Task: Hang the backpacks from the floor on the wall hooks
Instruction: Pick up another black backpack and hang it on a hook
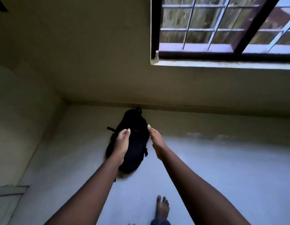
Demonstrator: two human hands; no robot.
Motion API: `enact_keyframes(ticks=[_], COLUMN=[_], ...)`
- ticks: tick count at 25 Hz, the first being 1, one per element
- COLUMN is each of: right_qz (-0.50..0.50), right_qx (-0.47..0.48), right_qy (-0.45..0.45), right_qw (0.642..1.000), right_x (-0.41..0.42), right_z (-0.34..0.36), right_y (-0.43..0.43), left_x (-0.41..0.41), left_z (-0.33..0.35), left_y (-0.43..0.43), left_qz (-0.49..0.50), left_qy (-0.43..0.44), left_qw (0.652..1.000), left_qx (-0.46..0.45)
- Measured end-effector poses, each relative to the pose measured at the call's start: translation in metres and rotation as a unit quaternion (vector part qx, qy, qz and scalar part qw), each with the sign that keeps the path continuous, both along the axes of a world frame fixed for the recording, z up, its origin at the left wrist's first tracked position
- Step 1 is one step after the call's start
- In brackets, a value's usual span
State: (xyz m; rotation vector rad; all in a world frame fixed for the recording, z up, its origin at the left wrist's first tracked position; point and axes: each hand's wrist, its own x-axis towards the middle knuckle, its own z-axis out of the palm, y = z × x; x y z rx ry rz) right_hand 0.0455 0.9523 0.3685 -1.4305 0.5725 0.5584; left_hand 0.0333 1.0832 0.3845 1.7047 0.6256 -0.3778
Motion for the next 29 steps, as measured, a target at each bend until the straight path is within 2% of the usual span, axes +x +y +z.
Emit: enact_keyframes(ticks=[5, 7, 10, 14, 16, 18, 21, 25, 29], right_qz=[-0.013, -0.014, -0.013, -0.061, -0.061, -0.055, -0.028, 0.063, 0.206], right_qx=[-0.032, -0.046, -0.046, -0.054, -0.045, -0.041, -0.064, -0.143, -0.209], right_qy=[0.097, 0.127, 0.161, 0.131, 0.119, 0.096, 0.061, 0.005, -0.086], right_qw=[0.995, 0.991, 0.986, 0.988, 0.990, 0.993, 0.996, 0.988, 0.952], right_x=[0.054, 0.072, 0.093, 0.128, 0.145, 0.151, 0.145, 0.130, 0.131], right_z=[-0.188, -0.286, -0.406, -0.497, -0.521, -0.527, -0.489, -0.377, -0.254], right_y=[-0.019, -0.017, 0.005, 0.031, 0.039, 0.045, 0.045, 0.029, 0.016], left_x=[0.054, 0.080, 0.113, 0.135, 0.142, 0.145, 0.141, 0.123, 0.118], left_z=[-0.156, -0.238, -0.341, -0.430, -0.453, -0.456, -0.422, -0.325, -0.232], left_y=[-0.017, -0.016, -0.007, 0.005, 0.013, 0.021, 0.022, 0.009, -0.005], left_qz=[-0.035, -0.051, -0.059, -0.085, -0.061, -0.030, 0.007, 0.060, 0.097], left_qy=[0.041, 0.055, 0.067, 0.080, 0.090, 0.085, 0.080, 0.069, 0.152], left_qw=[0.994, 0.990, 0.986, 0.989, 0.992, 0.995, 0.997, 0.996, 0.978], left_qx=[0.094, 0.123, 0.139, 0.093, 0.066, 0.042, 0.023, -0.025, -0.103])
